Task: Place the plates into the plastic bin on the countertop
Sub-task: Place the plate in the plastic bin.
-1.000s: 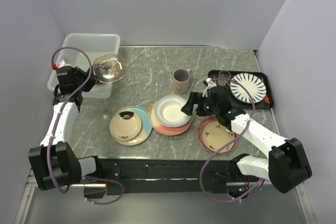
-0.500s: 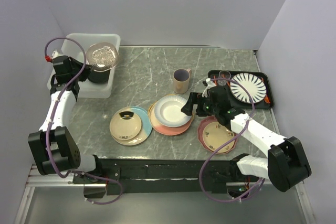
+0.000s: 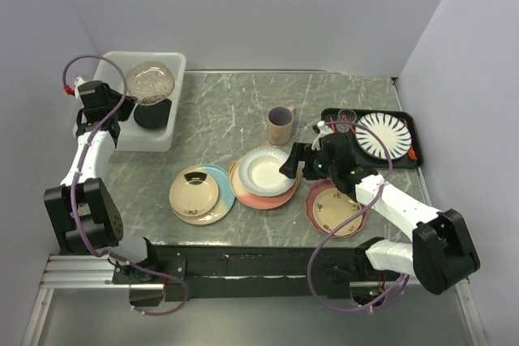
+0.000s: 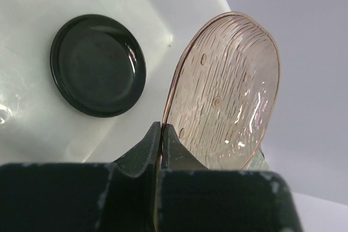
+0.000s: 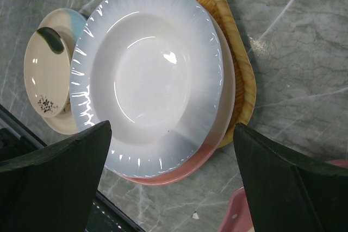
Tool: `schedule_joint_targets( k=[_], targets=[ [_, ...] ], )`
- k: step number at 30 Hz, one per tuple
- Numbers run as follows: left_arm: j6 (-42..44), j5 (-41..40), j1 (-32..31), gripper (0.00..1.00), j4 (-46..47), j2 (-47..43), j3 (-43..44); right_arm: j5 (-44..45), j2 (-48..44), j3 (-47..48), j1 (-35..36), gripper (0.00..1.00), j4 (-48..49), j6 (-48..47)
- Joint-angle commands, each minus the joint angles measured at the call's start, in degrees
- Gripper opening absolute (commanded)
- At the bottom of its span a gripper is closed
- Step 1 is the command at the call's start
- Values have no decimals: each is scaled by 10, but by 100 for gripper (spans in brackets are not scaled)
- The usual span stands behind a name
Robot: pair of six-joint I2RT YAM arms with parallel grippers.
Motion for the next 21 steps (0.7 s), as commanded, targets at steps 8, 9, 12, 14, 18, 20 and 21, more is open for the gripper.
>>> schedule_joint_targets(
  k=[8,9,12,14,18,20,21],
  targets=[
    [0,-18,11,1,35,8,44,-8,7,18,3,100,21,-9],
    [3,-22,11,1,32,10,45,-8,8,18,3,100,20,-9],
    [11,-24,14,1,29,18,50,-9,9,17,3,100,21,-9],
    [13,-21,18,1,27,26,53,-10,11,18,3,100,23,-7],
    [16,-25,22,1,27,32,54,-11,14,19,3,100,22,-8],
    [19,-29,24,1,26,36,55,-11,15,18,3,100,23,-8],
    [21,-34,24,1,26,37,54,-11,16,19,3,100,24,-7]
  ],
)
